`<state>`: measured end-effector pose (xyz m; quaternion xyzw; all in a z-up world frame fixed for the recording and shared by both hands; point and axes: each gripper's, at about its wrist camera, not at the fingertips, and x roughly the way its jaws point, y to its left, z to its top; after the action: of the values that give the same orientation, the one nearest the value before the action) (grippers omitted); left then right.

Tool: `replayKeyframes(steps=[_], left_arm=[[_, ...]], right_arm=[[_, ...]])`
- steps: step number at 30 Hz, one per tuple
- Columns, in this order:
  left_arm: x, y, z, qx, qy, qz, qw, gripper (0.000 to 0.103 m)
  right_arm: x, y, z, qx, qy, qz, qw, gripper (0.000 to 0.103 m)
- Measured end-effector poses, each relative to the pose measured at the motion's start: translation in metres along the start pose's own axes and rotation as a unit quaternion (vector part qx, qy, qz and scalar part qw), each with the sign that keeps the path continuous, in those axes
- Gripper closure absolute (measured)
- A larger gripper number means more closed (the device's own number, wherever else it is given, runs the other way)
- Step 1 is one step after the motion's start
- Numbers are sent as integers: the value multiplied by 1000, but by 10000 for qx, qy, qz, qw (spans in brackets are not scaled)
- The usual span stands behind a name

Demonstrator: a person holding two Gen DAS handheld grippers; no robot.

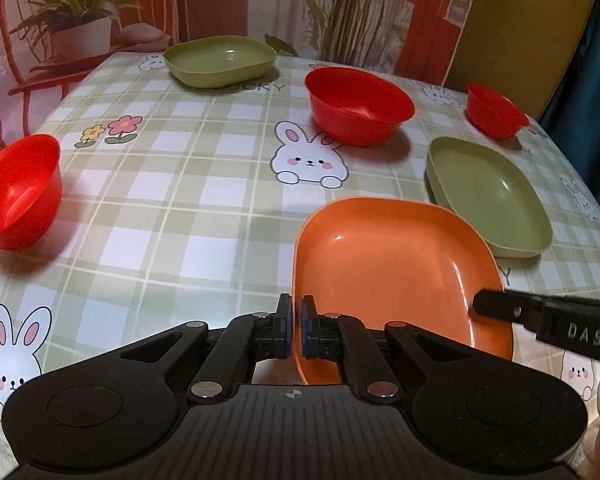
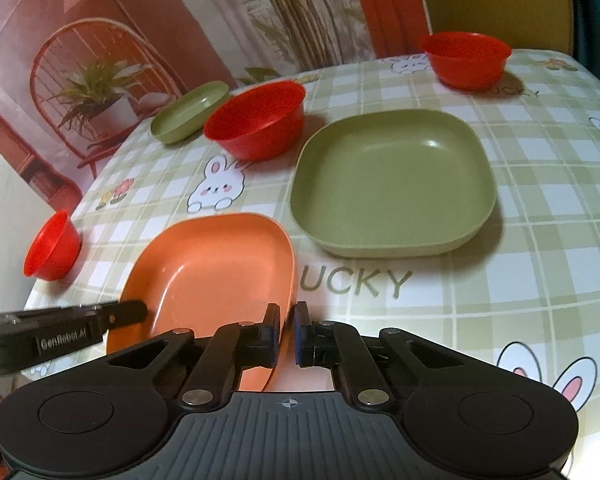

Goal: Organize plates and bowls

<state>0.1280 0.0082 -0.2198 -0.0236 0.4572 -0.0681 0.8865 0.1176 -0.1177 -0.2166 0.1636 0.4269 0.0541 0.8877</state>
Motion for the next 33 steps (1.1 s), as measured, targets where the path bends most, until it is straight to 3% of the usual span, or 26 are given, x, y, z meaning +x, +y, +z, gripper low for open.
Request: replayKeyframes(steps=[12,25,33], left_arm=[[-41,-17,51,-54,-540,-403,9977,98],[-81,-69,115,507,-1486,-455,9865,98],[-42,-78,118,543,-1103,-672,9901,98]], right_arm=[[-41,-7,53,34,-896,48,9960,98],[-88,-18,121,-231,-1834,-4,9828,98],[-59,-48,116,-161,-1597,-318,9865,99]])
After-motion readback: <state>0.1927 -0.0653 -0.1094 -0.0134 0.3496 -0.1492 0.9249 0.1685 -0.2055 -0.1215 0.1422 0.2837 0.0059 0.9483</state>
